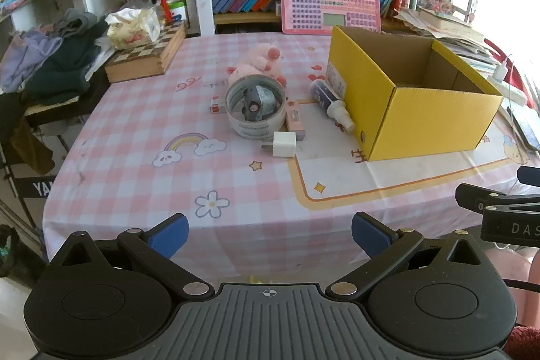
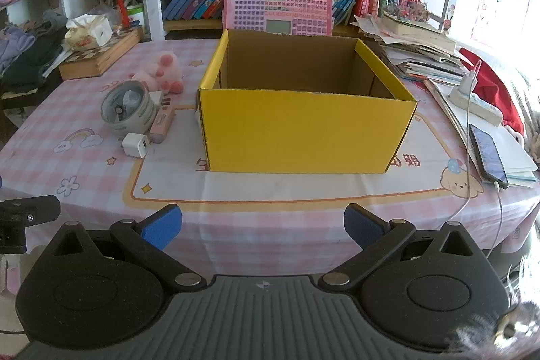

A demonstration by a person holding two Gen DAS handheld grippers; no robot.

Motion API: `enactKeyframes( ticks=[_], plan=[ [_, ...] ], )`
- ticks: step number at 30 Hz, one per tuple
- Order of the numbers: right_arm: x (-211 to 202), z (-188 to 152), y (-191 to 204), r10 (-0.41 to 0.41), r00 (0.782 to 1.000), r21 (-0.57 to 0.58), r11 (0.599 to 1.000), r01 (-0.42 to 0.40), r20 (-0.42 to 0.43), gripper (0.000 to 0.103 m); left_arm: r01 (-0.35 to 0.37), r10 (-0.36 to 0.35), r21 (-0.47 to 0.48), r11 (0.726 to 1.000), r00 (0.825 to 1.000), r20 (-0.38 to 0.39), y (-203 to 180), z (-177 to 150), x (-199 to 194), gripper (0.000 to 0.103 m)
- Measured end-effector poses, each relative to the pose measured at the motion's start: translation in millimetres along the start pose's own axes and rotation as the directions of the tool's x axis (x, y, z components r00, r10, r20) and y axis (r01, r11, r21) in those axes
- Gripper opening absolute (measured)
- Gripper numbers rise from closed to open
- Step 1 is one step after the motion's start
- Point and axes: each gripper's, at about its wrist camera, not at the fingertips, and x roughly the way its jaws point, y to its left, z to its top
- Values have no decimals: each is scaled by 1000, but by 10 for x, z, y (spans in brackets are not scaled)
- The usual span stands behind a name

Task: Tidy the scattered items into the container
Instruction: 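Move both tools toward the items beside the yellow box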

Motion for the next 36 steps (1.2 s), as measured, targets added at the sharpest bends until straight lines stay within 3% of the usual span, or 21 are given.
enactKeyframes(
  ticks=[36],
  plan=[
    [20, 8, 46, 23, 1000, -12, 1000, -24, -11, 103, 6, -6, -16, 1000, 1000, 12, 63, -21, -7, 103]
  ],
)
